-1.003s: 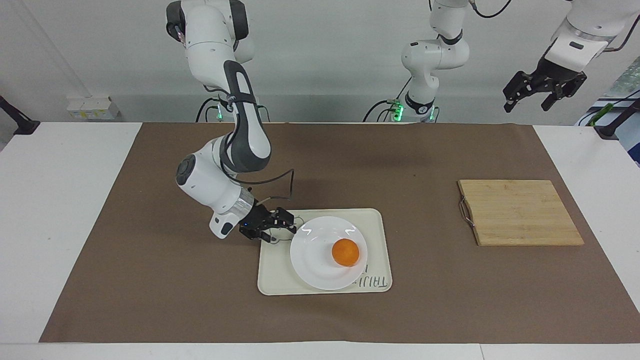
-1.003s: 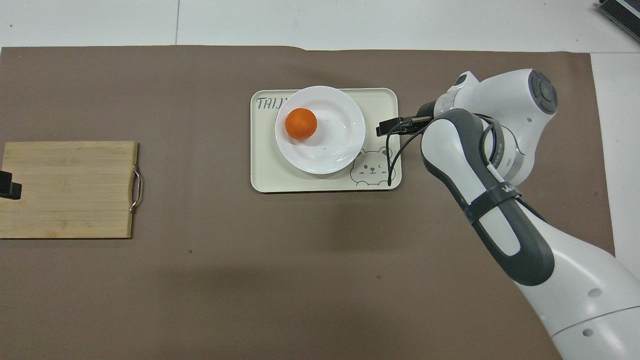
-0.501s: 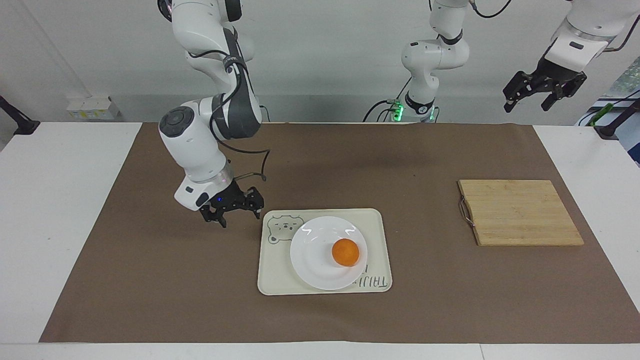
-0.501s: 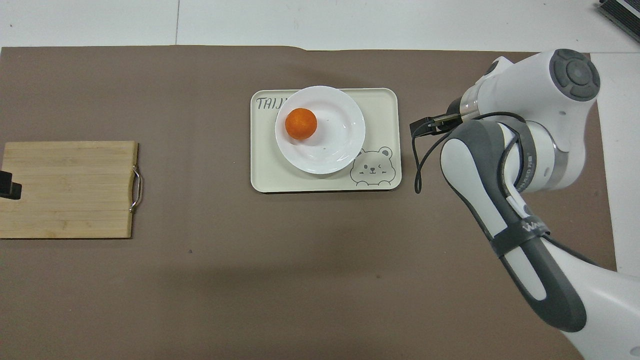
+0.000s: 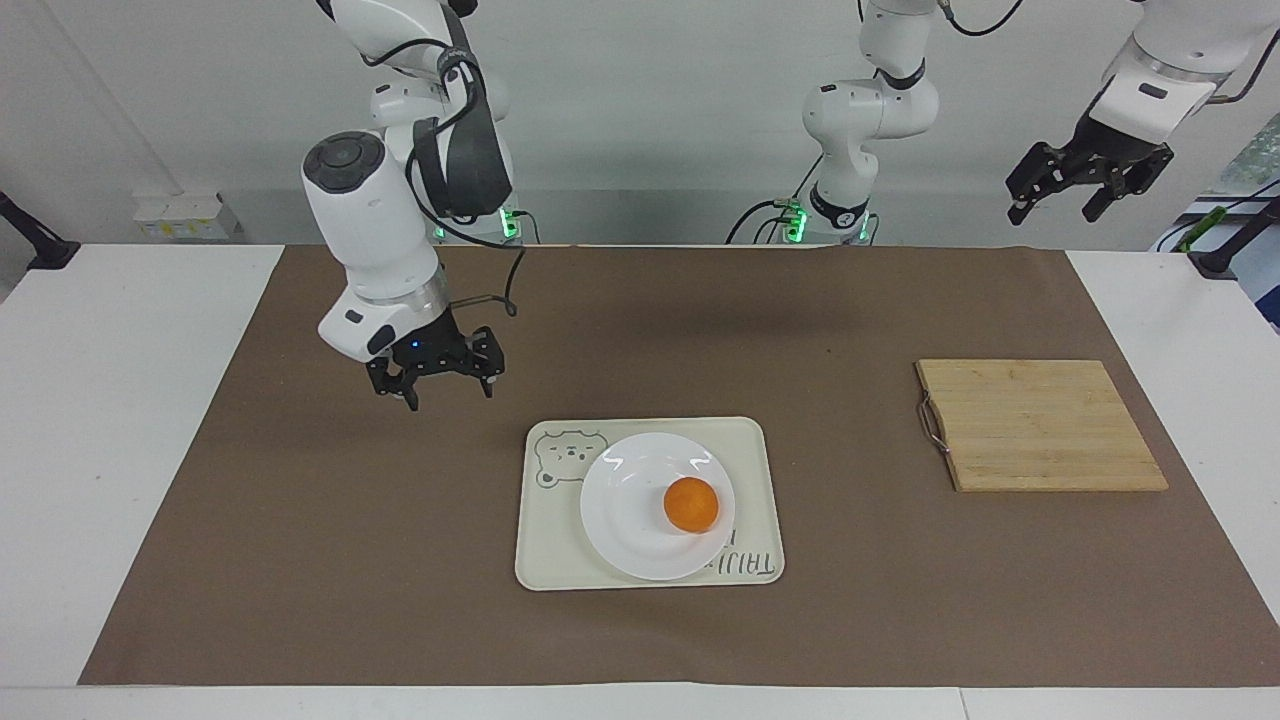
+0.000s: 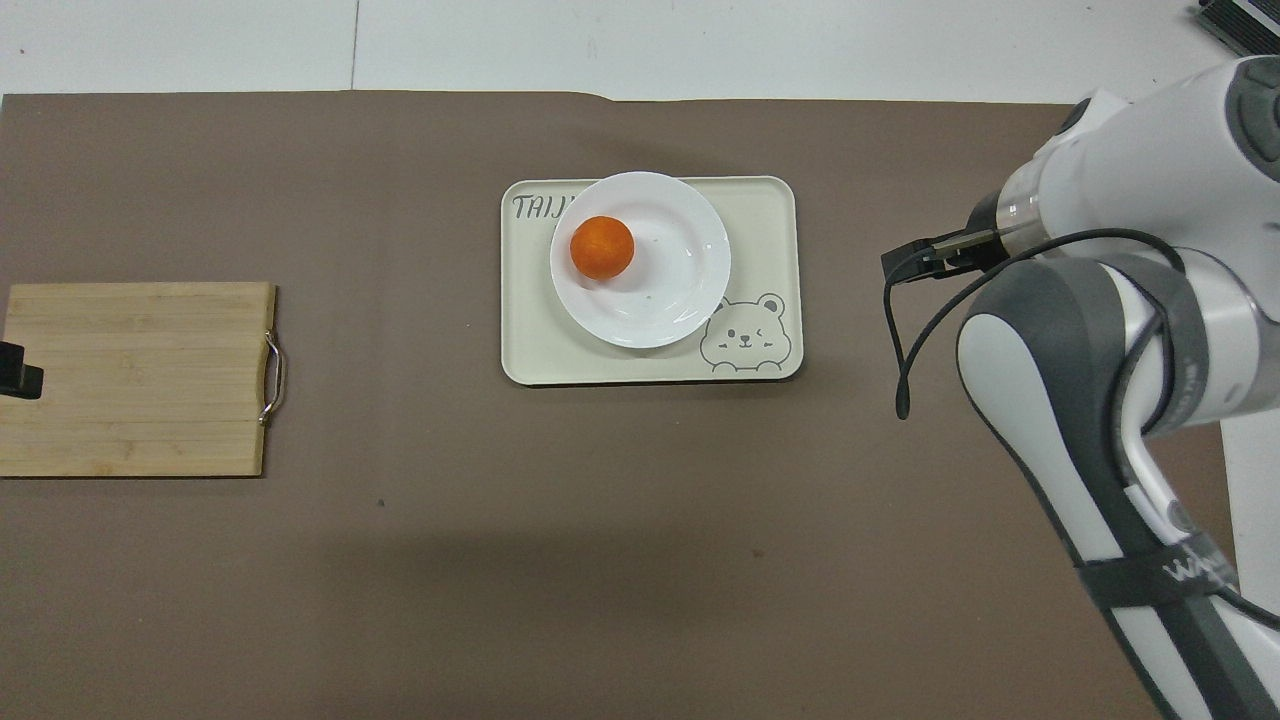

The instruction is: Place orange and plate with both arms

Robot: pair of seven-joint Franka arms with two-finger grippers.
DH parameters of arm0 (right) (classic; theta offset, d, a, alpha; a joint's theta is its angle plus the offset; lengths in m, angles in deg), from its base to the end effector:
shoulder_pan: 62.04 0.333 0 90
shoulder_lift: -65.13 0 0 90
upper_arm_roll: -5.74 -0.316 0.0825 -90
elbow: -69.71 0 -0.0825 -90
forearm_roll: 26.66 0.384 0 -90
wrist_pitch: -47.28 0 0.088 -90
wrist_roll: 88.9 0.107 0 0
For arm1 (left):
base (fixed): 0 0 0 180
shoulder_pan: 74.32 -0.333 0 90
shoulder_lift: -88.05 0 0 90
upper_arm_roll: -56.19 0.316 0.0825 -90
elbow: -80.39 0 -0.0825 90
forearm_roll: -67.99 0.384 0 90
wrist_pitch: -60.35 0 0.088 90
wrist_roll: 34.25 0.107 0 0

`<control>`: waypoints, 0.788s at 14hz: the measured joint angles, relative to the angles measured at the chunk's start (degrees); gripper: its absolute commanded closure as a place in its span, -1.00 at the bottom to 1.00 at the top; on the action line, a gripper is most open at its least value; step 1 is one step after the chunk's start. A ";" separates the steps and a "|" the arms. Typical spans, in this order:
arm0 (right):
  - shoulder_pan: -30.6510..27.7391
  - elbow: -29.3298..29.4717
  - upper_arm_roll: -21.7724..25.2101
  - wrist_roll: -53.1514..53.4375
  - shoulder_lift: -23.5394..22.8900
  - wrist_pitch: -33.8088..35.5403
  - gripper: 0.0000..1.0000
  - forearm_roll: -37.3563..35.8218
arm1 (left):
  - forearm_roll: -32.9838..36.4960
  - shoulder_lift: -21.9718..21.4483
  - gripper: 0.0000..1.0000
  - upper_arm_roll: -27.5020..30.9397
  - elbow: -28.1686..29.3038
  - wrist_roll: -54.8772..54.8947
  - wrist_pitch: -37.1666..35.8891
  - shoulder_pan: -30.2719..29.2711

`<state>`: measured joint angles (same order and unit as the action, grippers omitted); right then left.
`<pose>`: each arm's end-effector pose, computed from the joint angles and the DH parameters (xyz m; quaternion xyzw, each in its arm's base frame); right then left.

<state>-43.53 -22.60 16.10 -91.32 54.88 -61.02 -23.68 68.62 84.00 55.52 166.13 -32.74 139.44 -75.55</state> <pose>0.6198 0.1008 0.5303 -0.9948 -0.0874 -0.0510 0.0117 0.5110 0.0061 0.6803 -0.9997 0.0073 0.0228 0.0054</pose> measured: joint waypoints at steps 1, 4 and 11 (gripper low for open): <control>-0.11 0.02 0.08 0.00 0.91 0.87 -1.00 -0.05 | 0.00 0.00 -1.00 0.00 0.00 0.00 0.00 0.00; -1.41 0.01 0.82 0.00 2.86 4.14 -1.00 -0.07 | 0.00 0.00 -1.00 0.00 0.00 0.00 0.00 0.00; -2.19 -0.53 1.45 0.23 5.87 9.30 -1.00 -0.06 | 0.00 0.00 -1.00 0.00 0.00 0.00 0.00 0.00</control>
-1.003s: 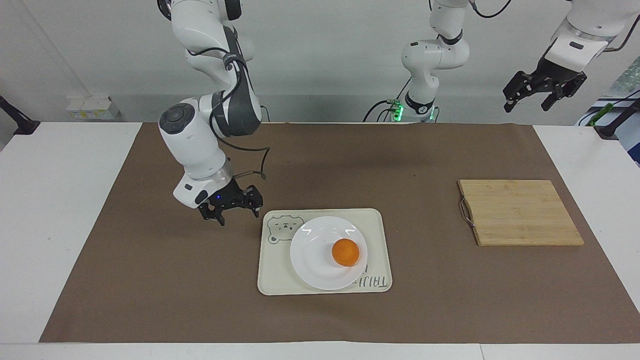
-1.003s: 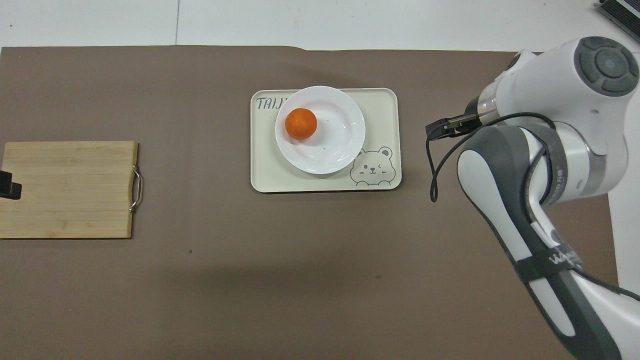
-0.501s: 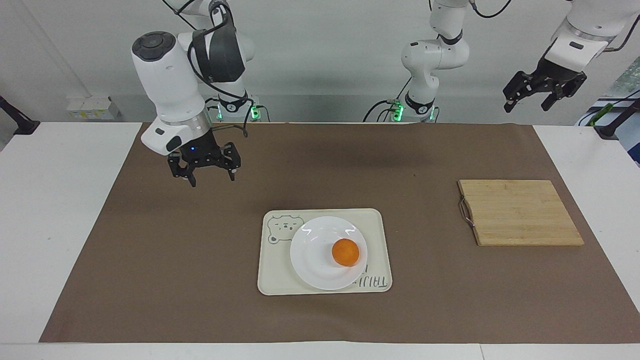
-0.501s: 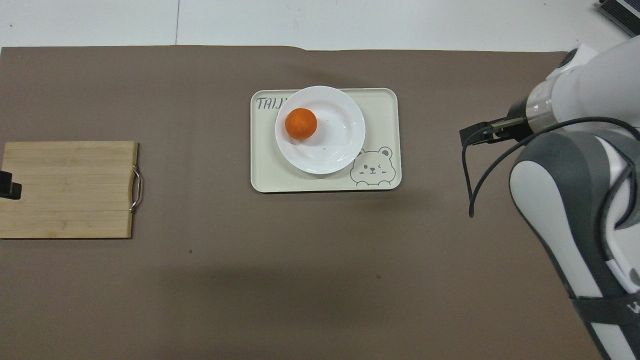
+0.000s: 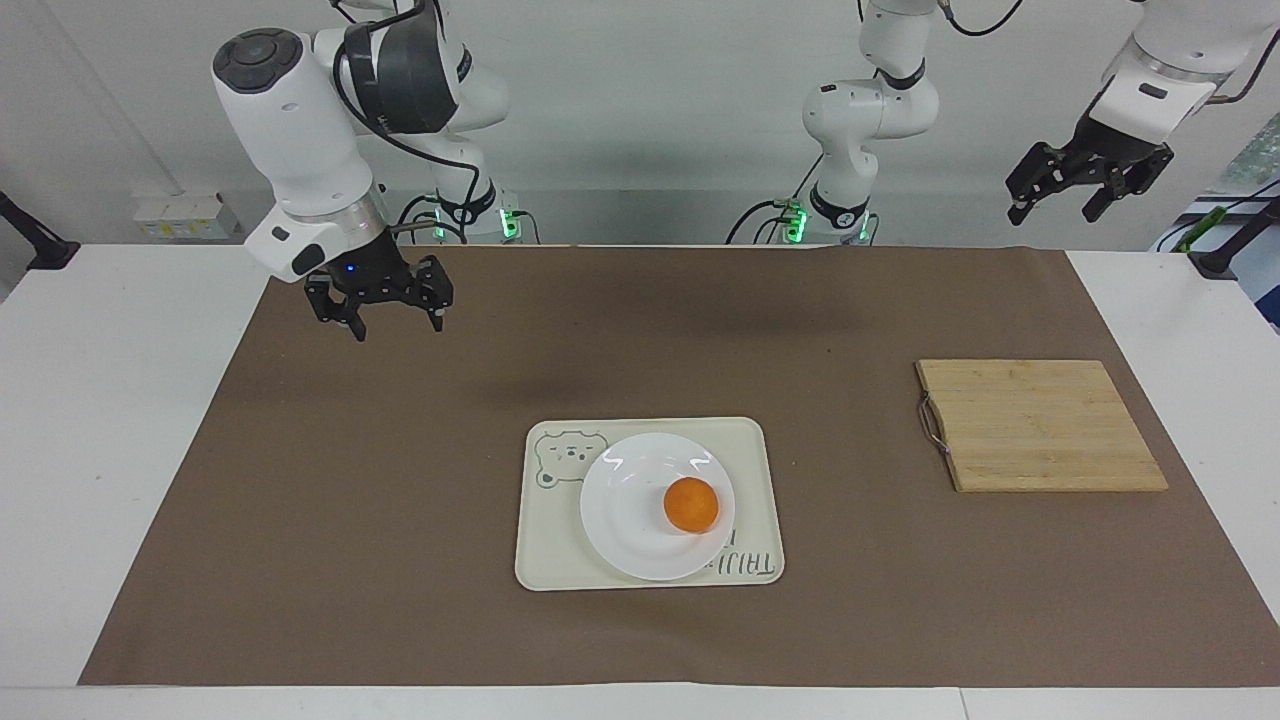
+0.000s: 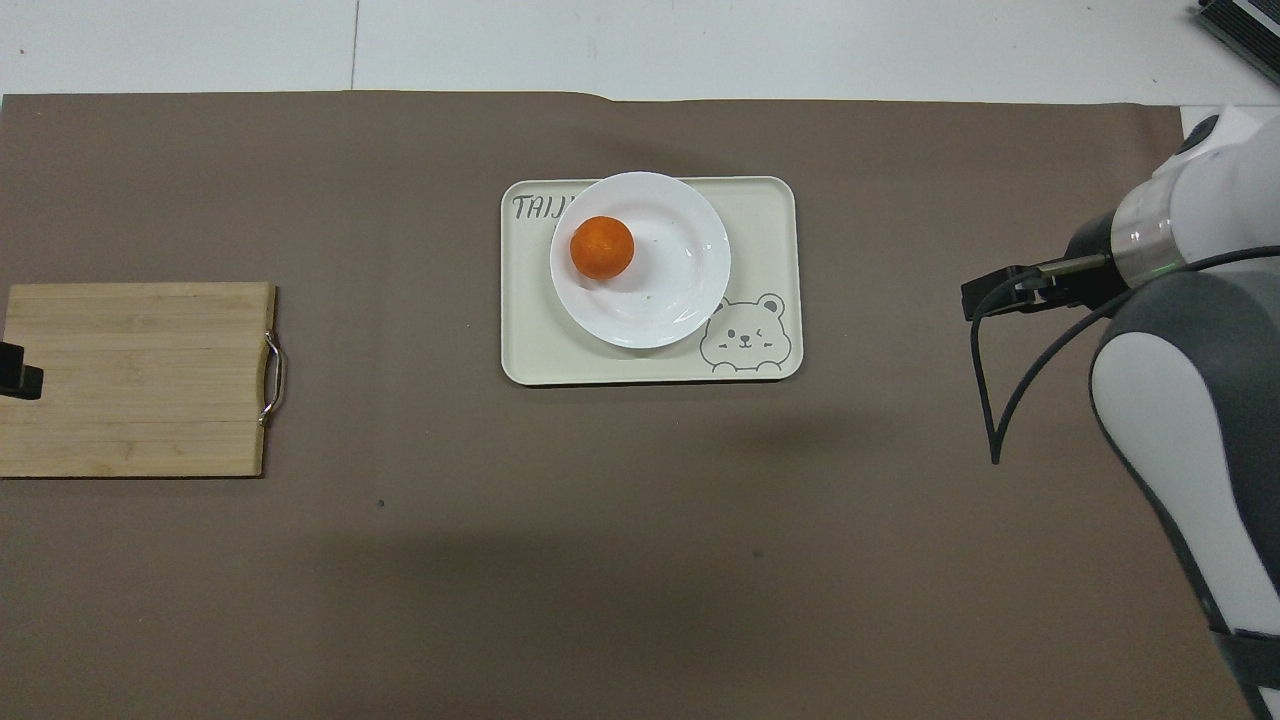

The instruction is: Place orange and plate with both arms

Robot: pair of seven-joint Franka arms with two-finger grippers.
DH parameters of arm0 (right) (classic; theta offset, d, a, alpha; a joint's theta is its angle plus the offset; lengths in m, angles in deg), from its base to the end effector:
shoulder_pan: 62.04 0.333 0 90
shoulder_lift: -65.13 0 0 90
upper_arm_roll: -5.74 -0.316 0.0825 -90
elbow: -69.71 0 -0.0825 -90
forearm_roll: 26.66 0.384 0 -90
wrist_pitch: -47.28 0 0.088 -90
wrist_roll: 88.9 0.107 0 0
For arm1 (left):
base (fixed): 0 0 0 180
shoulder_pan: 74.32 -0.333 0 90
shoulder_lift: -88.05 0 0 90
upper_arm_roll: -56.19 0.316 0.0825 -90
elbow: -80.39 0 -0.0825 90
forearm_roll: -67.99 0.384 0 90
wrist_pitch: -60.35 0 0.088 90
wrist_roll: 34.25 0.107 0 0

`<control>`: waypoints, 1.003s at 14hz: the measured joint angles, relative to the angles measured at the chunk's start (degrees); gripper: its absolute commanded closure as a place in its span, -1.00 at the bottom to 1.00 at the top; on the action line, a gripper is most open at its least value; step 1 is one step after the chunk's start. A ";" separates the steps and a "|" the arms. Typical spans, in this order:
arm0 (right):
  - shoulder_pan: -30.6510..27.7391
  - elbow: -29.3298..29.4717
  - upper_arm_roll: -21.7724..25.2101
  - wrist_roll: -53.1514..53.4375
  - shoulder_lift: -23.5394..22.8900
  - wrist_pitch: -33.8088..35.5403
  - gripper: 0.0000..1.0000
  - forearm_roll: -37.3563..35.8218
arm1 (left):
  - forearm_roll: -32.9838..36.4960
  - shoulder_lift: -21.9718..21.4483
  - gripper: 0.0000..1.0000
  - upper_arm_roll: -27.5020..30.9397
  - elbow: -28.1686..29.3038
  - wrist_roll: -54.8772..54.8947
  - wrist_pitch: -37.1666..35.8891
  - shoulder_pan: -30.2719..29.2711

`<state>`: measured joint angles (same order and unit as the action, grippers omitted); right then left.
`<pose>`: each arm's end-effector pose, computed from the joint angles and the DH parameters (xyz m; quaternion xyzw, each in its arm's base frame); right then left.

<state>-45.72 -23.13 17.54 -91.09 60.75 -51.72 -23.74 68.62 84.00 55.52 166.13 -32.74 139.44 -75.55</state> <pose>0.5861 0.0551 0.5721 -0.9982 -0.0554 -0.0160 0.0178 0.5110 0.0061 0.6803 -0.9997 0.0073 0.0228 0.0054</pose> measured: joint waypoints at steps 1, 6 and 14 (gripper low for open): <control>-0.12 -0.04 0.20 0.12 0.36 0.00 -1.00 0.00 | 0.00 0.00 -1.00 0.00 0.00 0.00 0.00 0.00; -7.79 0.91 -4.88 0.17 1.50 1.56 -1.00 0.00 | 0.00 0.00 -1.00 0.02 0.00 0.00 0.00 0.00; -17.05 5.37 -13.54 0.38 2.47 8.19 -1.00 -0.01 | 0.00 0.00 -1.00 0.02 0.00 0.00 0.00 0.00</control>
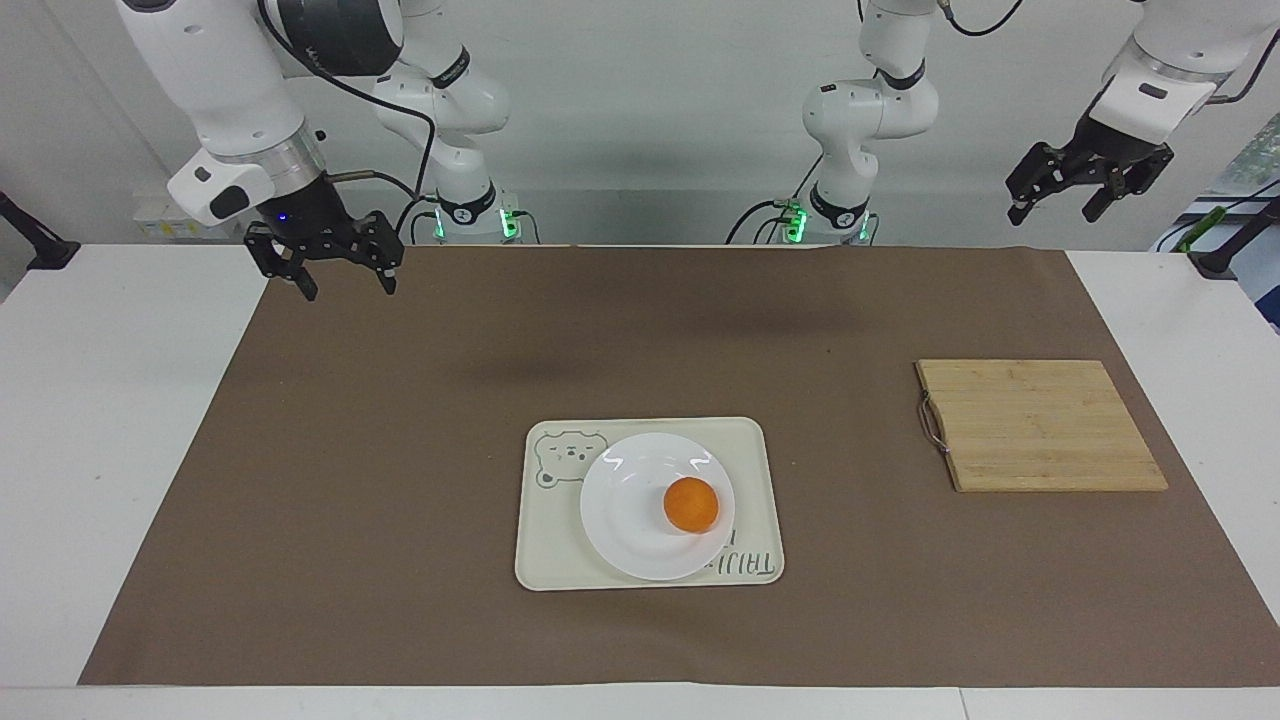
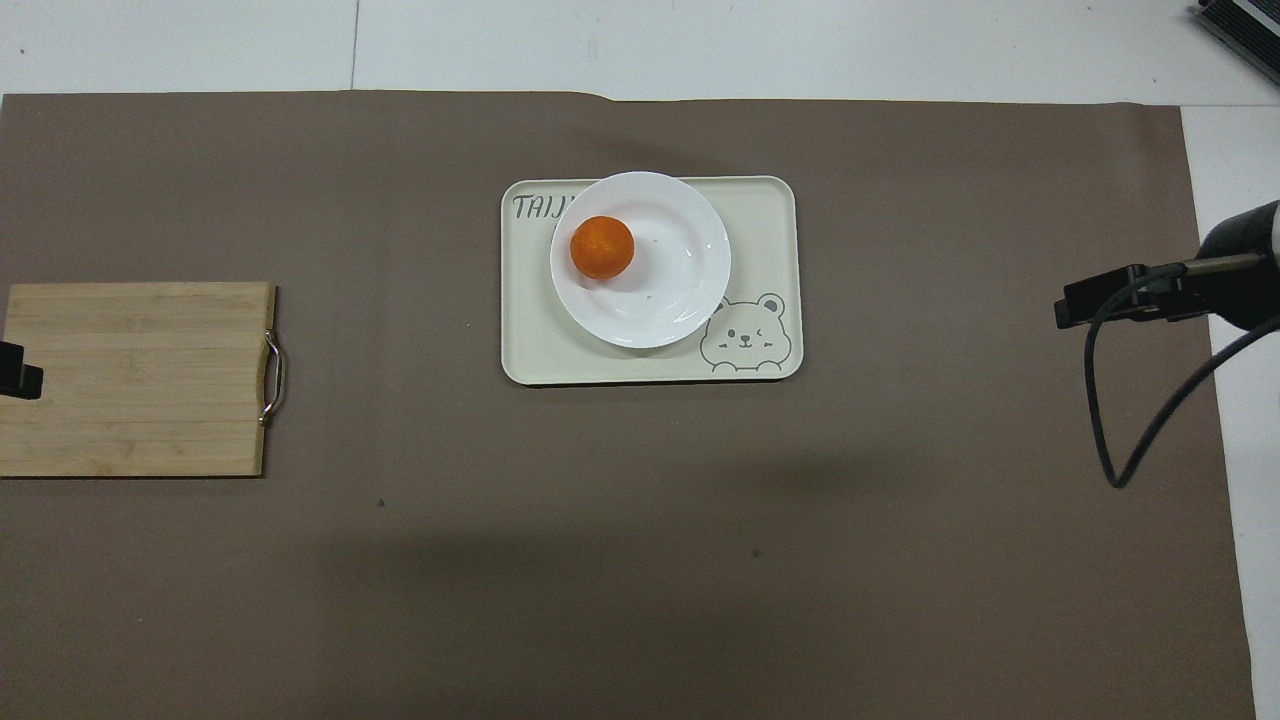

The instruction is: Place orange and plate with both arms

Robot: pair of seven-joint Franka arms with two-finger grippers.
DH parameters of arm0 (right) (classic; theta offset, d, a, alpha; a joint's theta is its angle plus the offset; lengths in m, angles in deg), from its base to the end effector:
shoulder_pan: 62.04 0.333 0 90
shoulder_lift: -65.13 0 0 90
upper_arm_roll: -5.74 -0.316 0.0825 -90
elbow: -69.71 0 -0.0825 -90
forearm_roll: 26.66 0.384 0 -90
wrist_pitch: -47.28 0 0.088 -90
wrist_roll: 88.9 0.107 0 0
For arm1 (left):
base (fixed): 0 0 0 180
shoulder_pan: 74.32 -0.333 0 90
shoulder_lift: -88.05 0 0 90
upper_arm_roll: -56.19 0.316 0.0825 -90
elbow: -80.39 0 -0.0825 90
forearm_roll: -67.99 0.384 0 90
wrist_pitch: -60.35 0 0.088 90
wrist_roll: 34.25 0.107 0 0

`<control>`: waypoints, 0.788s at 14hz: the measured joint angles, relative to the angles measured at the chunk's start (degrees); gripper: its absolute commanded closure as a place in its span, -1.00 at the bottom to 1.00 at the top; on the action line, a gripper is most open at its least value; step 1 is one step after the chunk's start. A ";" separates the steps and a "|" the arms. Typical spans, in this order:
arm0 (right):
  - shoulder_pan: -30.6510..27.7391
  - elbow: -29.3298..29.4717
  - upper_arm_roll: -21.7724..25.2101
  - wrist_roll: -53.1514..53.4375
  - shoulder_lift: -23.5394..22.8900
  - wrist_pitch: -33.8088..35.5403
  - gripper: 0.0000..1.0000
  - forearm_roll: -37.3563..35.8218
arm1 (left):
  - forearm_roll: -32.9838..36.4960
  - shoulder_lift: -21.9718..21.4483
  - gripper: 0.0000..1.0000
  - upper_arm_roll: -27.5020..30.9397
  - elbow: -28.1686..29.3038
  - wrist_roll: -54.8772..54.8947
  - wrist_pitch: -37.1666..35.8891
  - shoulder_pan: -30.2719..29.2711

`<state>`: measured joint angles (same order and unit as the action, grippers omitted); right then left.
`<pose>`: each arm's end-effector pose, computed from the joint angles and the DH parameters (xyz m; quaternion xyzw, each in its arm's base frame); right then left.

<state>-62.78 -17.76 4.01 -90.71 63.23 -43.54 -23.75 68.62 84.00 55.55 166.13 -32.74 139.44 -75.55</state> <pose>0.5665 0.0149 0.6282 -0.9993 -0.0244 -0.0128 0.0258 0.5110 0.0063 0.6803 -0.9997 0.0071 0.0228 0.0054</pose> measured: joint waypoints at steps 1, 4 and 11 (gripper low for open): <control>0.32 0.25 0.07 0.98 0.33 0.00 -1.00 0.00 | 0.00 0.00 -1.00 0.00 0.00 0.00 0.00 0.00; 1.36 0.28 0.71 2.75 1.30 0.06 -1.00 0.00 | 0.00 0.00 -1.00 0.00 0.00 0.00 0.00 0.00; 1.38 0.26 1.14 2.75 1.38 0.64 -1.00 -0.09 | 0.00 0.00 -1.00 0.00 0.00 0.00 0.00 0.00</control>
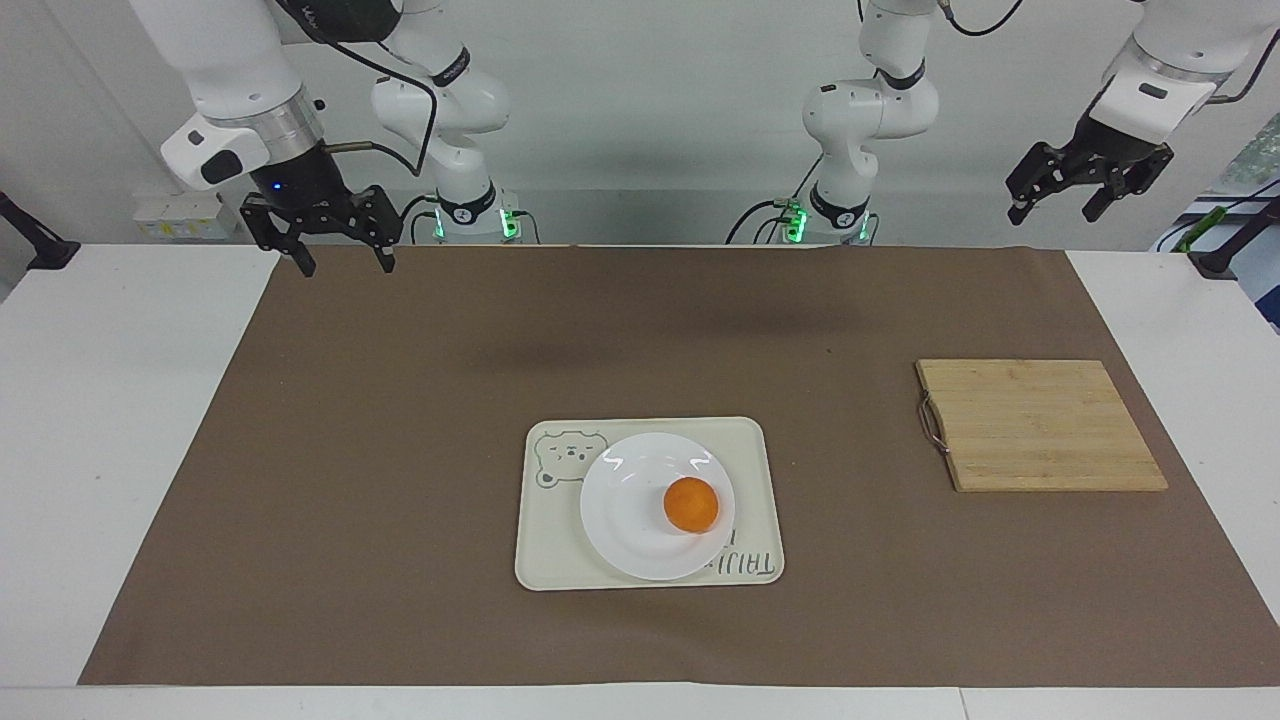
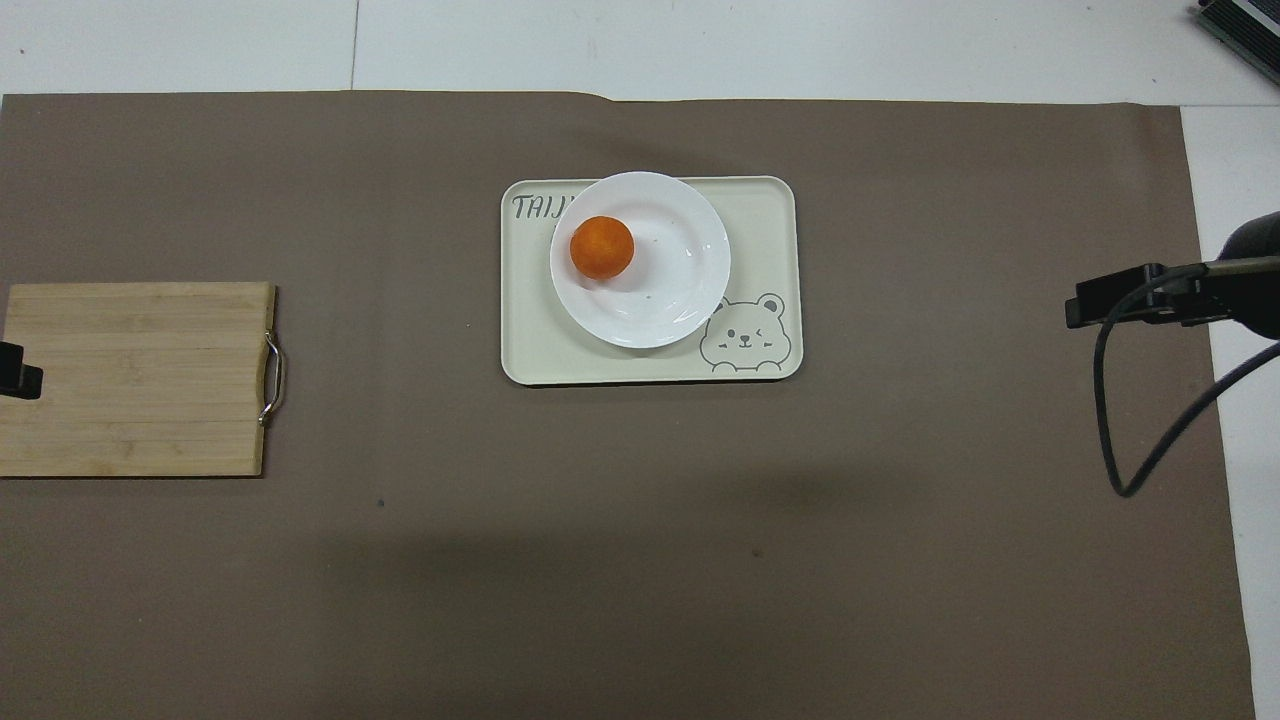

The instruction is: Place orange and plate with both arms

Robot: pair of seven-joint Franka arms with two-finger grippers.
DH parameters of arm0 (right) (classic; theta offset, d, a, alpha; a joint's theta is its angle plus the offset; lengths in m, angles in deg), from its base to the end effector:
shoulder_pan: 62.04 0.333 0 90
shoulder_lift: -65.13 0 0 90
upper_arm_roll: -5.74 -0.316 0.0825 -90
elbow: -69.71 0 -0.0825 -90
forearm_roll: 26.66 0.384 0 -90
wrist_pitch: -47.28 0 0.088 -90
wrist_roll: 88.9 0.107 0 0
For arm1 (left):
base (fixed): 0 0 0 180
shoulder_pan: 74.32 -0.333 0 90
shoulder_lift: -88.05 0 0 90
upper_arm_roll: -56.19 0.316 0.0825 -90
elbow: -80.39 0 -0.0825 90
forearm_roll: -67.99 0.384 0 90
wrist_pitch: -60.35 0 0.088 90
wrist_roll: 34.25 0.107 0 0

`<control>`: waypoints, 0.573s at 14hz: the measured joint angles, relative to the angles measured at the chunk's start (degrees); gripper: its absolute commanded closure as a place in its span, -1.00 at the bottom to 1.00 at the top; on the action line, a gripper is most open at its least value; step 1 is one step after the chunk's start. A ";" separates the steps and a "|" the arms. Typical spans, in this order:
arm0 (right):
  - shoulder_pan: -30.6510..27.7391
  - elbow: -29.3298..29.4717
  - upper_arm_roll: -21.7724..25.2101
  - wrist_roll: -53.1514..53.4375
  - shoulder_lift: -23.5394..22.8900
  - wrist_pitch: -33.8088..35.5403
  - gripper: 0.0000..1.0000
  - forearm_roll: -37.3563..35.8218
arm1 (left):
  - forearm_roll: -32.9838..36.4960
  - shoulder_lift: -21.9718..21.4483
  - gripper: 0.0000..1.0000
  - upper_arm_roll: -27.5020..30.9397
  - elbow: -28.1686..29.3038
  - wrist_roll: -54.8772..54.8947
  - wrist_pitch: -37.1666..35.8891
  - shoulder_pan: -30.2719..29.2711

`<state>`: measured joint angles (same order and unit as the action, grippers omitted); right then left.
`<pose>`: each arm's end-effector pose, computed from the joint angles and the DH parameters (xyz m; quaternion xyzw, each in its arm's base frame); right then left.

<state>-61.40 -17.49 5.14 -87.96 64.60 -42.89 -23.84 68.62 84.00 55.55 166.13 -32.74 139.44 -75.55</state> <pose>0.5581 0.0173 0.6428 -0.9995 -0.0031 -0.0208 0.0251 0.5110 0.0063 0.6803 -0.9997 0.0071 0.0228 0.0054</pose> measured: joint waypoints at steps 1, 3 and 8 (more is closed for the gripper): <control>0.00 0.00 0.00 0.00 0.00 0.00 -1.00 -0.01 | 0.00 0.00 -1.00 0.00 0.00 0.00 0.00 0.00; 0.00 0.00 0.00 0.00 0.00 0.00 -1.00 -0.08 | 0.00 0.00 -1.00 0.00 0.00 0.00 0.00 0.00; 0.07 0.00 -0.01 -0.01 0.01 0.00 -1.00 -1.57 | 0.00 0.00 -1.00 0.00 0.00 0.00 0.00 0.00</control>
<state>-61.33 -17.49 5.14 -87.96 64.62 -42.89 -25.41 68.62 84.00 55.55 166.13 -32.74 139.44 -75.55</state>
